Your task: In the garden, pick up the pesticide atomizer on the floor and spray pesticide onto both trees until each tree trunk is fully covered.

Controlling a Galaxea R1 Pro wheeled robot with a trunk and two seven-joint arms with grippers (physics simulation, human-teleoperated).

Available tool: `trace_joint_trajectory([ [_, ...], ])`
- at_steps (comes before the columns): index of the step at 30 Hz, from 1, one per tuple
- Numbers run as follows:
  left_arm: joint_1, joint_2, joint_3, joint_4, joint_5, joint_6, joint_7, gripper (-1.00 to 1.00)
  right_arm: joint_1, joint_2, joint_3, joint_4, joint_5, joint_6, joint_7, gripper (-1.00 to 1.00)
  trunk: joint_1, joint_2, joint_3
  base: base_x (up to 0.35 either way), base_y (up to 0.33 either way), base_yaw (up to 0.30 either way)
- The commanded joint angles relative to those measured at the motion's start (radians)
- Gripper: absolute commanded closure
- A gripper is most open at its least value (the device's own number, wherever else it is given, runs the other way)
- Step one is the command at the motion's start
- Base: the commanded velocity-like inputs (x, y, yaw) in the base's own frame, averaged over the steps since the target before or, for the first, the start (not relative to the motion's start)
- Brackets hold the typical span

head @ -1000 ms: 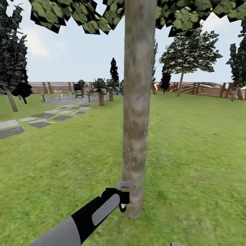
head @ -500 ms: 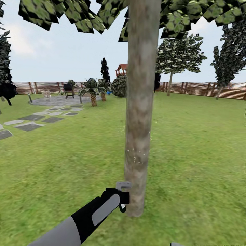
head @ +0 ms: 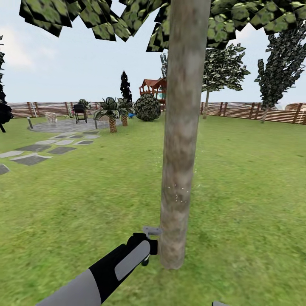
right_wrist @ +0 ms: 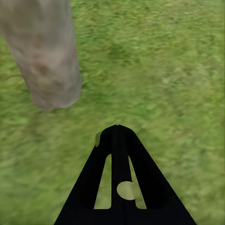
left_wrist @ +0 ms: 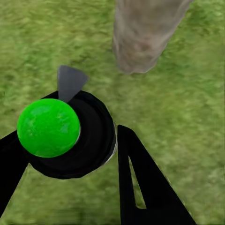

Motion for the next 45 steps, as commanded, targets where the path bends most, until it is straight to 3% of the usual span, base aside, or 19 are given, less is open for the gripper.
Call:
trace_joint_trajectory([
  [1, -0.002, -0.002, -0.002, -0.008, 0.007, 0.024, 0.02, 1.0, -0.001, 0.0, 0.005, 0.0, -0.008, -0.005, -0.004, 1.0, 0.001, -0.002, -0.002, 0.0, 0.032, -0.003],
  [4, -0.014, -0.024, 0.0, -0.109, 0.016, 0.136, 0.115, 1.0, -0.001, 0.0, 0.005, 0.001, -0.009, -0.005, -0.004, 1.0, 0.001, -0.002, -0.002, 0.0, 0.014, -0.001],
  [6, -0.035, -0.042, 0.003, -0.211, 0.054, 0.19, 0.231, 1.0, -0.001, 0.0, 0.004, 0.003, -0.009, -0.005, -0.004, 1.0, 0.001, -0.002, -0.002, 0.0, 0.004, 0.0],
  [8, -0.06, -0.053, 0.004, -0.288, 0.132, 0.216, 0.343, 1.0, -0.001, 0.0, 0.005, 0.003, -0.009, -0.005, -0.004, 1.0, 0.001, -0.002, -0.002, 0.0, 0.002, 0.0],
  [10, -0.117, -0.061, 0.004, -0.354, 0.278, 0.231, 0.492, 1.0, -0.001, 0.0, 0.005, 0.004, -0.009, -0.004, -0.004, 1.0, 0.001, -0.002, -0.002, 0.0, 0.001, 0.0],
  [11, -0.132, -0.062, 0.004, -0.365, 0.314, 0.233, 0.523, 1.0, -0.001, 0.0, 0.005, 0.005, -0.009, -0.004, -0.004, 1.0, 0.001, -0.002, -0.002, 0.0, 0.0, 0.0],
  [13, -0.187, -0.064, 0.004, -0.394, 0.42, 0.236, 0.611, 1.0, -0.001, 0.0, 0.006, 0.007, -0.009, -0.003, -0.004, 1.0, 0.001, -0.002, -0.002, 0.0, 0.0, 0.0],
  [17, -0.303, -0.066, 0.004, -0.41, 0.509, 0.237, 0.679, 1.0, -0.001, 0.0, 0.005, 0.009, -0.009, -0.002, -0.004, 1.0, 0.001, -0.002, -0.002, 0.0, 0.0, 0.0],
  [19, -0.391, -0.066, 0.006, -0.406, 0.583, 0.236, 0.707, 1.0, -0.001, 0.0, 0.005, 0.01, -0.009, -0.001, -0.004, 1.0, 0.001, -0.002, -0.002, 0.0, 0.0, 0.0],
  [23, -0.518, -0.066, 0.008, -0.4, 0.666, 0.235, 0.722, 1.0, -0.001, 0.0, 0.005, 0.01, -0.009, 0.0, -0.004, 1.0, 0.001, -0.002, -0.002, 0.0, 0.0, 0.0],
  [27, -0.612, -0.066, 0.009, -0.376, 0.767, 0.233, 0.726, 1.0, -0.001, 0.0, 0.006, 0.01, -0.009, 0.001, -0.004, 1.0, 0.001, -0.002, -0.002, 0.0, 0.0, 0.0],
  [30, -0.646, -0.069, 0.01, -0.362, 0.795, 0.232, 0.725, 1.0, -0.001, 0.0, 0.006, 0.011, -0.009, 0.002, -0.004, 1.0, 0.001, -0.002, -0.002, 0.0, 0.0, 0.0],
  [35, -0.655, -0.072, 0.011, -0.357, 0.816, 0.204, 0.723, 1.0, -0.001, 0.0, 0.007, 0.01, -0.009, 0.002, -0.004, 1.0, 0.001, -0.002, -0.002, 0.0, 0.0, 0.0],
  [37, -0.656, -0.074, 0.01, -0.36, 0.852, 0.197, 0.72, 1.0, -0.001, 0.0, 0.007, 0.01, -0.009, 0.002, -0.004, 1.0, 0.001, -0.002, -0.002, 0.0, 0.0, 0.0],
  [40, -0.653, -0.075, 0.01, -0.368, 0.879, 0.193, 0.714, 1.0, -0.001, 0.0, 0.007, 0.01, -0.009, 0.002, -0.004, 1.0, 0.001, -0.002, -0.002, 0.0, 0.0, 0.0],
  [45, -0.63, -0.076, 0.007, -0.372, 0.89, 0.195, 0.705, 1.0, -0.001, 0.0, 0.007, 0.01, -0.009, 0.002, -0.004, 1.0, 0.001, -0.002, -0.002, 0.0, 0.0, 0.0],
])
